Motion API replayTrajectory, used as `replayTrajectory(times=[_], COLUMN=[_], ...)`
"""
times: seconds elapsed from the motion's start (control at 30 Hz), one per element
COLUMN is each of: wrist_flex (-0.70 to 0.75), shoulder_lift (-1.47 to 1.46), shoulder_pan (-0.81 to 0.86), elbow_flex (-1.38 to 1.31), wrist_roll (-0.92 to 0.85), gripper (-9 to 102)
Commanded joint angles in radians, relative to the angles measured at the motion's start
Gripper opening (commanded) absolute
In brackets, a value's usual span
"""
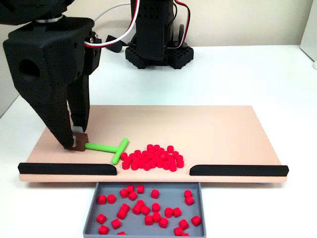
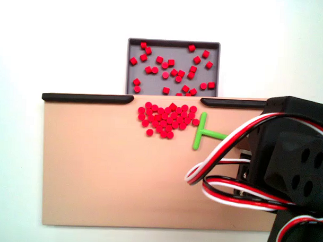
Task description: Push granules from right to the grey container
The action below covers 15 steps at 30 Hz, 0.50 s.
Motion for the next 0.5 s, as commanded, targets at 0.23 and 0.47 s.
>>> replayTrajectory(times=[0.23, 0.47], wrist_flex=[-0.008, -0.008], shoulder_lift=[0.009, 0.009], shoulder_pan=[0.005, -0.011], elbow_flex=[-0.029, -0.029], wrist_roll=[0.037, 0.107], gripper=[0, 0])
